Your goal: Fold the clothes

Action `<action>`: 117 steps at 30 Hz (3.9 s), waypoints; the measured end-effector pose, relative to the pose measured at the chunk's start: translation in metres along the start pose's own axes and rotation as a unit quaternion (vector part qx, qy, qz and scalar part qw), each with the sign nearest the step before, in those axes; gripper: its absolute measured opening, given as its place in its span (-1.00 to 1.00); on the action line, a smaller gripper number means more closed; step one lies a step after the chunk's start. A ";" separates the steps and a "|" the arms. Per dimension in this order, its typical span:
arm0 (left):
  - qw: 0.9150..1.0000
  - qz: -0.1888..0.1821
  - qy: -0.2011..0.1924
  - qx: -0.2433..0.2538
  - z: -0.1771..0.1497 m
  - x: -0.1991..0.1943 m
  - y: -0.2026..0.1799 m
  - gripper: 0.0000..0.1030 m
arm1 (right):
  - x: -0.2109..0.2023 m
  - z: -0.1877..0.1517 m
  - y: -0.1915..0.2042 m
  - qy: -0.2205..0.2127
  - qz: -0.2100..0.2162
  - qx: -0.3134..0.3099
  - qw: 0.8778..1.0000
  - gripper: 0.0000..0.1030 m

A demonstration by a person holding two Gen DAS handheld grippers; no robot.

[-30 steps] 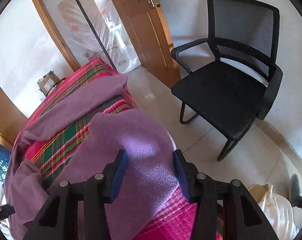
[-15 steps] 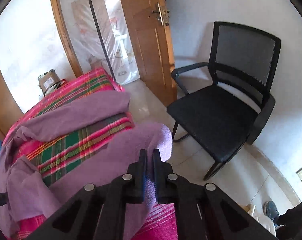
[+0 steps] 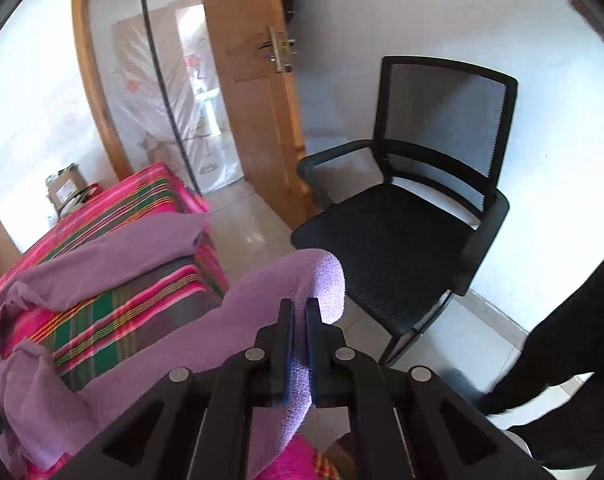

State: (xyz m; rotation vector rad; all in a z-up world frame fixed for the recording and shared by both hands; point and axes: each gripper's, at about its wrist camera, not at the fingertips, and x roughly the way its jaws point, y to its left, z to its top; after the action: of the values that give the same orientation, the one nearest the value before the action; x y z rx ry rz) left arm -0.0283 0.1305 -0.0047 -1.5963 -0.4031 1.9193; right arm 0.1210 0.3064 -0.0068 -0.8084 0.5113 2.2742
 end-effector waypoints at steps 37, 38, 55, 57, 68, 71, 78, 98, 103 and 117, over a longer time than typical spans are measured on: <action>0.997 -0.023 0.054 0.051 -0.035 0.010 -0.035 -0.37 | 0.067 -0.017 -0.086 0.096 -0.063 0.061 0.991 -0.88; 0.997 -0.025 0.055 0.051 -0.036 0.009 -0.036 -0.37 | 0.065 -0.019 -0.087 0.098 -0.060 0.063 0.991 -0.88; 0.999 0.005 -0.004 0.040 -0.080 -0.058 0.001 -0.37 | -0.055 -0.025 -0.034 0.031 0.080 -0.034 0.996 -0.73; 0.999 0.020 -0.013 0.032 -0.089 -0.066 0.011 -0.37 | -0.071 -0.033 -0.017 0.026 0.113 -0.066 0.991 -0.57; 0.987 0.133 -0.052 0.080 -0.121 -0.080 0.025 -0.37 | -0.095 -0.102 0.084 0.021 0.194 -0.296 0.935 -0.21; 0.979 0.160 -0.050 0.117 -0.127 -0.073 0.017 -0.37 | -0.094 -0.116 0.101 0.024 0.196 -0.336 0.921 -0.20; 0.968 0.185 -0.051 0.161 -0.124 -0.059 0.006 -0.37 | -0.088 -0.135 0.125 0.006 0.167 -0.421 0.892 -0.20; 0.955 0.204 -0.049 0.212 -0.116 -0.038 -0.001 -0.55 | -0.067 -0.131 0.131 0.003 0.163 -0.419 0.893 -0.65; 0.962 0.185 -0.046 0.195 -0.111 -0.042 0.006 -0.85 | -0.067 -0.125 0.129 0.013 0.166 -0.407 0.898 -0.89; 0.973 0.130 -0.009 0.192 -0.130 -0.048 0.008 -0.96 | -0.082 -0.107 0.103 0.056 0.179 -0.375 0.908 -0.99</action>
State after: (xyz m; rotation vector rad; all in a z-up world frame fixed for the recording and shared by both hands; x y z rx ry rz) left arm 0.0991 0.0758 -0.0015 -1.4261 0.1746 2.0502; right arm 0.1416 0.1378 -0.0164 -1.2986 -0.2320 2.8113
